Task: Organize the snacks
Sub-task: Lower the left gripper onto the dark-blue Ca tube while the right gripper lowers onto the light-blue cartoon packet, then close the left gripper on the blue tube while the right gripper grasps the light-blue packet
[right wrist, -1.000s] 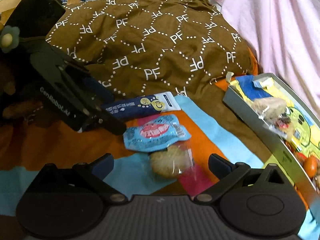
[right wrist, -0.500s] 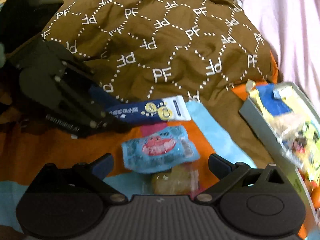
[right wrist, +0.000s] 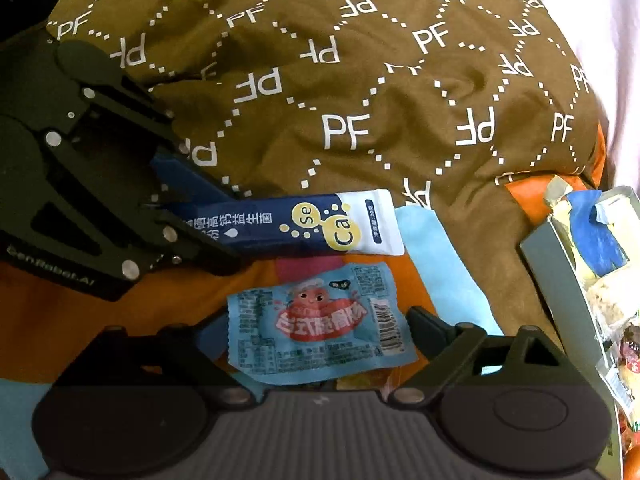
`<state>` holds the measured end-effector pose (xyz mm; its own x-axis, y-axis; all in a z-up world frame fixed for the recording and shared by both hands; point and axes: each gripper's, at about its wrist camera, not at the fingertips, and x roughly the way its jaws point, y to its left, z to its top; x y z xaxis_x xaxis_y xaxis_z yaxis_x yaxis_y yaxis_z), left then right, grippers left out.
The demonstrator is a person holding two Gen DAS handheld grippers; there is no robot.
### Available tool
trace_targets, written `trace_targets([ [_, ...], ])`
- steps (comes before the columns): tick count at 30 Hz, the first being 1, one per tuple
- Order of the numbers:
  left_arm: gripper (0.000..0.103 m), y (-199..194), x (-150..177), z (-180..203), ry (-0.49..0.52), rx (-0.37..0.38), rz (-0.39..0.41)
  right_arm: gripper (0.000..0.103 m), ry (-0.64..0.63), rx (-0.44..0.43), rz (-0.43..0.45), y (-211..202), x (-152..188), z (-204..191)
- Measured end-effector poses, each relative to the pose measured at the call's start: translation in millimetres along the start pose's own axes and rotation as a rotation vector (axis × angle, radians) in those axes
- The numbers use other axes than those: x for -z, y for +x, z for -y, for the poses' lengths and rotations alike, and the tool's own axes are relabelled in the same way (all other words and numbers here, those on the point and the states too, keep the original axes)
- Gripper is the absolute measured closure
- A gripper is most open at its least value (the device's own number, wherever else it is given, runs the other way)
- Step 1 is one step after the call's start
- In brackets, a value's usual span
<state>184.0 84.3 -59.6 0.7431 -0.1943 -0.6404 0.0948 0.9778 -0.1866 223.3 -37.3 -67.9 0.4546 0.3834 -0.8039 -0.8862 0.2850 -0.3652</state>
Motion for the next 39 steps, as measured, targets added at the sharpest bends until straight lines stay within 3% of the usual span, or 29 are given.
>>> trace_targets([
  [11, 0.062, 0, -1, 4, 0.057, 0.012, -0.017, 0.013, 0.113, 0.059, -0.009, -11, 13, -9],
  [17, 0.069, 0, 0, 9, 0.088, -0.001, -0.030, 0.014, 0.126, 0.119, 0.001, -32, 25, -29],
  [29, 0.071, -5, 8, 23, -0.029, 0.106, -0.121, 0.014, 0.149, 0.203, 0.018, -62, 63, -63],
  [39, 0.072, -17, 27, 35, -0.206, 0.213, -0.191, 0.014, 0.143, 0.331, 0.078, -95, 94, -81],
])
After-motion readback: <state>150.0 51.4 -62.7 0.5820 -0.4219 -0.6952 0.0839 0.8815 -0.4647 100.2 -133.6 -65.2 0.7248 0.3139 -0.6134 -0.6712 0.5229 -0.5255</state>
